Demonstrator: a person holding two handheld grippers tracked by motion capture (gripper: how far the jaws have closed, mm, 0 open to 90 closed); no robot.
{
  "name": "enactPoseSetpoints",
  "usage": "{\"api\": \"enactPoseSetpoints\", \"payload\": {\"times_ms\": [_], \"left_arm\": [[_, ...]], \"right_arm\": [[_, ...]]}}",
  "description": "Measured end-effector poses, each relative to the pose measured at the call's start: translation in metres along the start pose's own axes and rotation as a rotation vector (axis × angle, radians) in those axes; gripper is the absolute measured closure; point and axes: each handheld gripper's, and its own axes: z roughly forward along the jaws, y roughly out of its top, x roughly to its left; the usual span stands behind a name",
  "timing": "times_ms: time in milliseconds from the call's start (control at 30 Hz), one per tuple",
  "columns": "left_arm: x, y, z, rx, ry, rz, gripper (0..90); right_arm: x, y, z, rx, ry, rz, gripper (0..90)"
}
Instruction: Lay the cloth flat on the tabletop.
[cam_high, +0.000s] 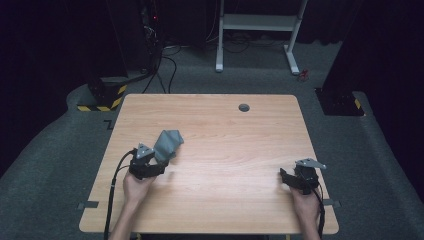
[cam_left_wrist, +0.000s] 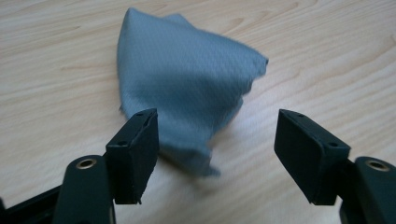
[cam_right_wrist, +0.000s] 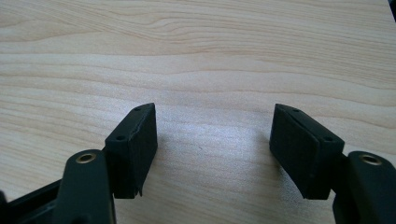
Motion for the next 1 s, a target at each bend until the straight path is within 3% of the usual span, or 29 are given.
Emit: {"api": "enactPoseSetpoints", "payload": {"times_ms": [333,500,533,567,667,700,767,1000], "left_arm": [[0.009,0.017,0.035,0.057,0.070,-0.048,33.0],[0.012,0.019,0.040,0.051,0.086,-0.062,39.2],[0.013,0.020,0.042,0.066,0.079,-0.060,42.4],[0.013,0.019,0.045,0.087,0.070,-0.048,52.9],[0.014,0.018,0.046,0.094,0.079,-0.036,60.6],[0.017,0.019,0.046,0.092,0.073,-0.049,70.1],[0.018,0.018,0.046,0.090,0.057,-0.049,80.4],[0.015,0.018,0.042,0.055,0.014,-0.032,85.1]], "right_arm": [[0.000,0.000,0.000,0.000,0.000,-0.001,31.9],[0.000,0.000,0.000,0.000,0.001,0.000,31.8],[0.000,0.000,0.000,0.000,0.001,-0.001,31.8],[0.000,0.000,0.000,0.000,0.001,0.000,31.8],[0.000,0.000,0.000,0.000,0.001,-0.001,31.8],[0.000,0.000,0.000,0.000,0.001,-0.001,31.9],[0.000,0.000,0.000,0.000,0.001,0.000,31.8],[0.000,0.000,0.000,0.000,0.001,-0.001,31.8]]}}
